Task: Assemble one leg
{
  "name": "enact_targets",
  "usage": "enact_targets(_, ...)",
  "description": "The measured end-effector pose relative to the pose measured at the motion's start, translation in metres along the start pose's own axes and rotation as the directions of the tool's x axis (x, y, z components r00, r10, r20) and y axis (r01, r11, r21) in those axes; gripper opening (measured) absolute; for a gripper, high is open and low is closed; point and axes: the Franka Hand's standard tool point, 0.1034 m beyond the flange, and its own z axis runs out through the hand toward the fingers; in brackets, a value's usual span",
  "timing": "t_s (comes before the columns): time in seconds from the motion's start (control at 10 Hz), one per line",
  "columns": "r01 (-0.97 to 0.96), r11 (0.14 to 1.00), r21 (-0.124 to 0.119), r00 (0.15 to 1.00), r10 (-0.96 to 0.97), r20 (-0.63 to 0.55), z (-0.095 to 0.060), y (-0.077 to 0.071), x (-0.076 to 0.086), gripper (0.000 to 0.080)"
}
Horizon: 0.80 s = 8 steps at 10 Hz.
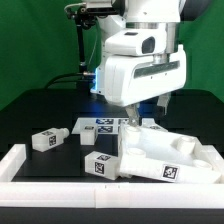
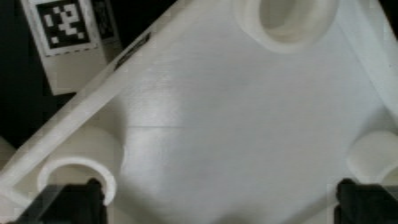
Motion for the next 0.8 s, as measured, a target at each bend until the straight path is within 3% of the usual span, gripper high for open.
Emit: enact_targets(0.8,0.007,1.000,-0.005,1.000,-0.007,-0.006,0.0004,0.0028,-0.0011,0.0649)
